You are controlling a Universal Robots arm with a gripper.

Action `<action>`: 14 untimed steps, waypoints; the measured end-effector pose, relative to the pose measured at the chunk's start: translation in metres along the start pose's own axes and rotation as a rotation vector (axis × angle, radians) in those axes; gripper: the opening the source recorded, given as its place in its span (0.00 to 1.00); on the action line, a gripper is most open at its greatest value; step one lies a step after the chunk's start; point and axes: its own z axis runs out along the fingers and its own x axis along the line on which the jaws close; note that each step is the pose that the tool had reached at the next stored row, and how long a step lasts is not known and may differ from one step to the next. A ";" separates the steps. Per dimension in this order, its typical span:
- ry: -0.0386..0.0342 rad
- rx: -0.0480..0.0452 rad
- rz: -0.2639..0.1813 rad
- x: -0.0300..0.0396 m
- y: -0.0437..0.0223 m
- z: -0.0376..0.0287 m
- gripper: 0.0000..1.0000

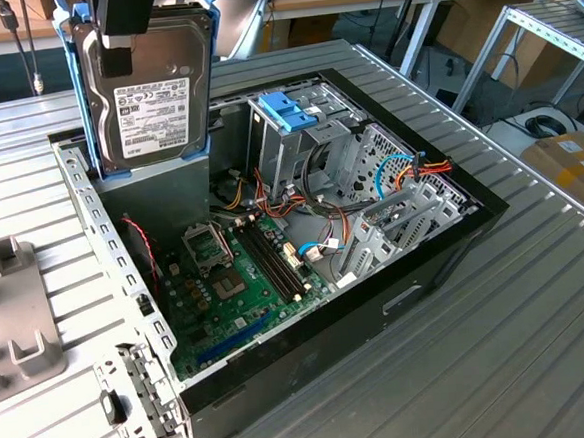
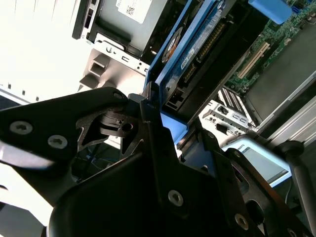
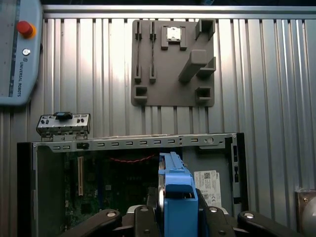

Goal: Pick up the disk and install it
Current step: 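Pick up the disk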

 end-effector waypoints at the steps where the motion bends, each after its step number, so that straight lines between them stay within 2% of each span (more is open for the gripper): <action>1: -0.0001 0.0000 0.000 0.0000 -0.0002 0.0000 0.37; 14: -0.0001 -0.0001 0.000 0.0001 -0.0050 -0.0003 0.37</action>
